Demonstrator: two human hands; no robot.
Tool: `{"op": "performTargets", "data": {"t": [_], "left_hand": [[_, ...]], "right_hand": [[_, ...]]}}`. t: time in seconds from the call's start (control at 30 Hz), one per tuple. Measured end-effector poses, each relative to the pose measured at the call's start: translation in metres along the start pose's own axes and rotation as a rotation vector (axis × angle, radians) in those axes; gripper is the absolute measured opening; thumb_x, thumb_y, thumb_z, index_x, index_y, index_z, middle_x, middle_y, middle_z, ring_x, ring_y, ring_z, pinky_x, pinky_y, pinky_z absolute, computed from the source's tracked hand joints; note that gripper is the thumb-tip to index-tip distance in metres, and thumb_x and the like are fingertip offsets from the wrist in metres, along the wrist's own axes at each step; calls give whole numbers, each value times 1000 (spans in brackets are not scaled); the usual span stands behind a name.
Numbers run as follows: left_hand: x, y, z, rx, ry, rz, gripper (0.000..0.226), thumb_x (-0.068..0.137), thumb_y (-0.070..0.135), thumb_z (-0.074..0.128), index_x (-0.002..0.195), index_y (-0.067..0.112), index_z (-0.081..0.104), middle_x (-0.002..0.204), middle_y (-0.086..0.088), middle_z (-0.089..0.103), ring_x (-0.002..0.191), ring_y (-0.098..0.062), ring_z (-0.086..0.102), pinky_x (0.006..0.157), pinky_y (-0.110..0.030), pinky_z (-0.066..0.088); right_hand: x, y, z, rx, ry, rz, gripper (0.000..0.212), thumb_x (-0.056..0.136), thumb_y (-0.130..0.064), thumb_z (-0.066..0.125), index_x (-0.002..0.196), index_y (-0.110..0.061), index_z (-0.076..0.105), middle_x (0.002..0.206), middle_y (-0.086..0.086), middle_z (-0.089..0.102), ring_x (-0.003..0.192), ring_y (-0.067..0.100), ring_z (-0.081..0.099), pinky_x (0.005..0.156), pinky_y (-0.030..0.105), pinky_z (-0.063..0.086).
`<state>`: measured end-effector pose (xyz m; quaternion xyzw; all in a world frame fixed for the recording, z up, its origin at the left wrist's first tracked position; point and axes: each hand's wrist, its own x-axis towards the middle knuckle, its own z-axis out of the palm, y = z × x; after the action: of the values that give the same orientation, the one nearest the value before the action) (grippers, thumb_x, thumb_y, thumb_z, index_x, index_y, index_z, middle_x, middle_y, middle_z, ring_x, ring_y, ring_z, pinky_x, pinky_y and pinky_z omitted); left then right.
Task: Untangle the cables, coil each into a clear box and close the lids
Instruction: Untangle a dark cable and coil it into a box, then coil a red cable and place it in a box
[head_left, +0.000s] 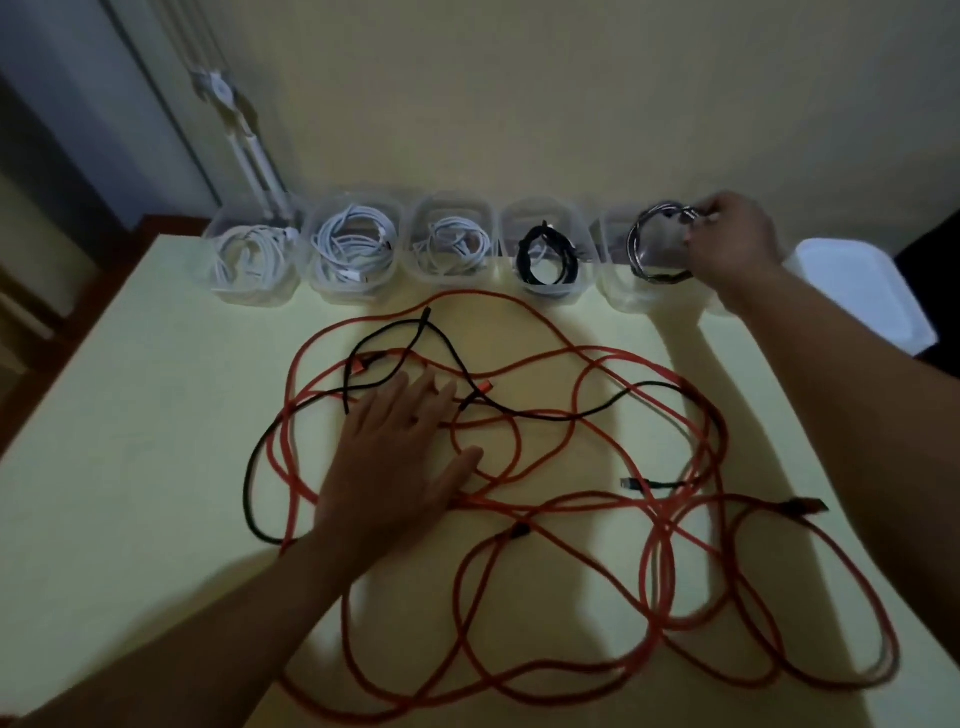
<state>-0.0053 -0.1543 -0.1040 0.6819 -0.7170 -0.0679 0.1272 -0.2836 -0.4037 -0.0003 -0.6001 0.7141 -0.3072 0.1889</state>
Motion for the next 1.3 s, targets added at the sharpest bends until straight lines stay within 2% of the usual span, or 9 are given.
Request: {"op": "performTargets", "data": {"t": [0.13,0.3,0.43,0.57,0.7,0.83,0.97,1.17,1.3], "left_hand": [[-1,-1,0,-15,25,9,78,95,72,22,155,23,33,162,0,30,152,-22,19,123,-46,17],[-1,0,1,5,54,2,78,94,69,33,152,17,39,158,-2,37,150,-22,26,122,-42,19],[-1,-1,2,2,61,-1,79,93,69,35,151,16,40,158,-3,38,149,-21,27,122,-42,20],[-2,0,2,-12,67,-9,79,91,69,38,151,17,40,157,-3,39,148,-21,28,121,-44,23],[-1,0,2,-10,56,-16,79,91,69,35,151,18,39,158,-3,38,149,-21,27,121,-41,18],[-1,0,2,-31,69,-17,77,91,66,37,150,17,41,157,-2,39,149,-20,26,122,-41,17],[-2,1,0,-48,76,-28,77,90,66,39,149,17,42,155,-2,41,148,-20,27,122,-40,17],[-3,2,-2,-56,90,-26,75,89,63,42,148,17,41,154,-3,43,148,-20,29,122,-38,16],[-3,3,-3,-81,110,-50,74,88,64,44,145,17,45,150,-4,48,145,-22,34,119,-38,19]], "right_hand": [[15,-7,10,-216,-110,-34,34,88,-12,71,122,-8,67,125,21,67,118,38,61,99,38,47],[14,0,31,-485,-151,-213,28,92,-5,60,118,-8,70,112,23,69,112,45,59,102,46,43],[8,9,32,-365,-67,-307,30,93,-6,61,122,-7,69,117,24,69,114,45,60,100,44,48],[-1,8,31,-429,-172,-405,20,92,-10,62,106,-9,76,104,20,74,101,40,65,95,38,47],[-11,12,29,-455,-310,-413,25,101,-20,56,113,-11,75,108,15,74,100,32,65,94,43,50],[-22,13,27,-304,-161,-411,23,99,-16,57,113,-11,74,106,12,74,97,28,66,89,35,48],[-69,12,14,-165,-71,-541,18,93,-10,61,103,-12,76,99,6,77,93,29,69,92,42,53],[-161,22,-8,-138,-219,-515,18,96,-15,63,107,-18,77,105,-3,76,99,19,67,91,38,53],[-231,34,-25,-19,-318,-449,24,98,-39,63,117,-30,73,114,-19,69,107,-3,61,95,12,42]]}}
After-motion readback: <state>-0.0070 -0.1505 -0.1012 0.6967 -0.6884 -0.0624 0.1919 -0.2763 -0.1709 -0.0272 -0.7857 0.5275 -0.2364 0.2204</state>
